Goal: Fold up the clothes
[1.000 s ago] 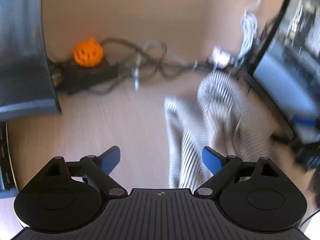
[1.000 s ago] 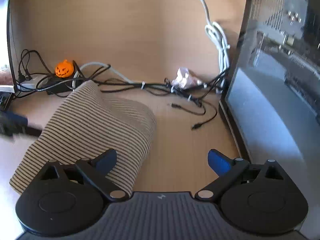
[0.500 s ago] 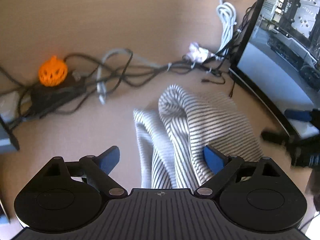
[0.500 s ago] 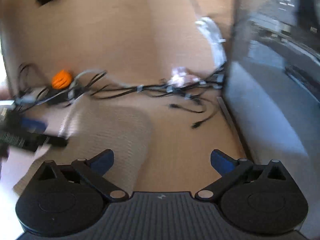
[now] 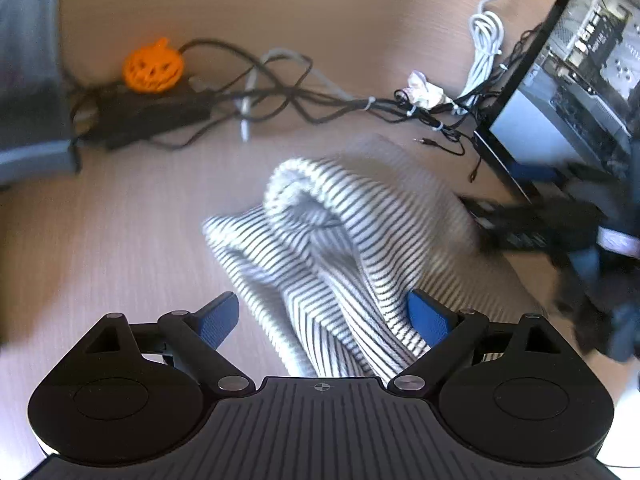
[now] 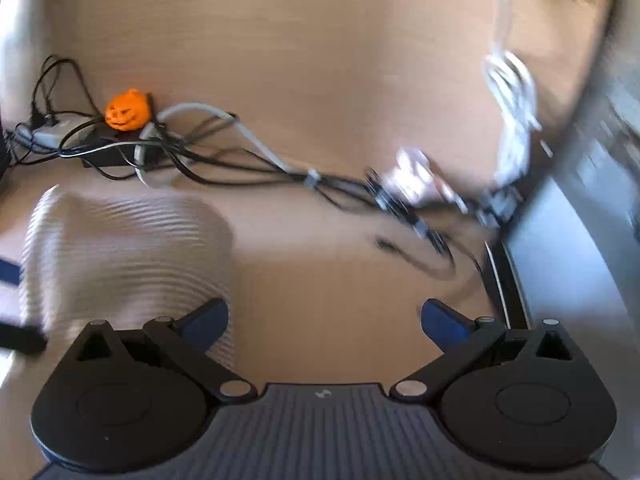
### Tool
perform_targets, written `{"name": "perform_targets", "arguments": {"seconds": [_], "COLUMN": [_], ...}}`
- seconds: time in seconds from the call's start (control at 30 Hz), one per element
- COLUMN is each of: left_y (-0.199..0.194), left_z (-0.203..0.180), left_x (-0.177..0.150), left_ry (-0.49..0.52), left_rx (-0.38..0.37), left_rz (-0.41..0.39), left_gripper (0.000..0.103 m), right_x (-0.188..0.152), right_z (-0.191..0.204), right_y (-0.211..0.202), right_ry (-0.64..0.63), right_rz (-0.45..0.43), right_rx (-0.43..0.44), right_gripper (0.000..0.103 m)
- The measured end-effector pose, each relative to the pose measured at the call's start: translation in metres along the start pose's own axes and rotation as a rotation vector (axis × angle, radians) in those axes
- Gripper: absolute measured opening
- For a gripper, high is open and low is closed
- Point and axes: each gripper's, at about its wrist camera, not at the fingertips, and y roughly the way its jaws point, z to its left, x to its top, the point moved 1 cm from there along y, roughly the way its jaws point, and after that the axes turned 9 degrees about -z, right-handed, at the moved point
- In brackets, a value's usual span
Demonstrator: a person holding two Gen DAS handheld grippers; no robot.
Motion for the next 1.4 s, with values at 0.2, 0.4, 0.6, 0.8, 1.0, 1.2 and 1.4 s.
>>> {"name": "perform_targets", "arguments": {"seconds": [0.2, 0.4, 0.6, 0.8, 1.0, 1.2, 1.4], "left_y": [-0.009, -0.012, -0.016, -0.037, -0.027, -0.013, -0.026], "left_z": [0.001, 0.003, 0.002, 0.007, 0.012, 0.026, 0.059], "left_x": [-0.012, -0.016, -0.016, 0.006, 0.021, -0.001, 0.007], "left_ry": [-0.068, -0.097, -0.091, -0.057, 0.037, 0.111, -0.024], "left_rx": [0.004, 0.02, 0.025, 0.046, 0.167, 0.23, 0.283], "left_rz": [-0.015, -0.036, -0.037, -0.126, -0.126, -0.016, -0.058], "left_gripper": [0.095, 0.097, 0.097, 0.096, 0.096, 0.096, 0.096], "right_x": [0.016, -0.016, -0.045, -0.038, -0.019, -0.054, -0.04], "right_z": [0.024, 0.026, 0.03, 0.039, 0.057, 0.078, 0.074], "right_y": [-0.034, -0.078, -0.068, -0.08, -0.115, -0.088, -0.125], "right_ry": [-0.109, -0.008, 0.004, -0.128, -0.089, -0.148, -0.195], "right_rz": [-0.116, -0.101, -0.047, -0.082, -0.18, -0.03, -0.119], "right_rx": [0.025, 0.037, 0.052, 0.025, 0.099, 0.169, 0.168], "right_gripper": [0.103, 0.103, 0.103, 0.103, 0.103, 0.094, 0.088]}}
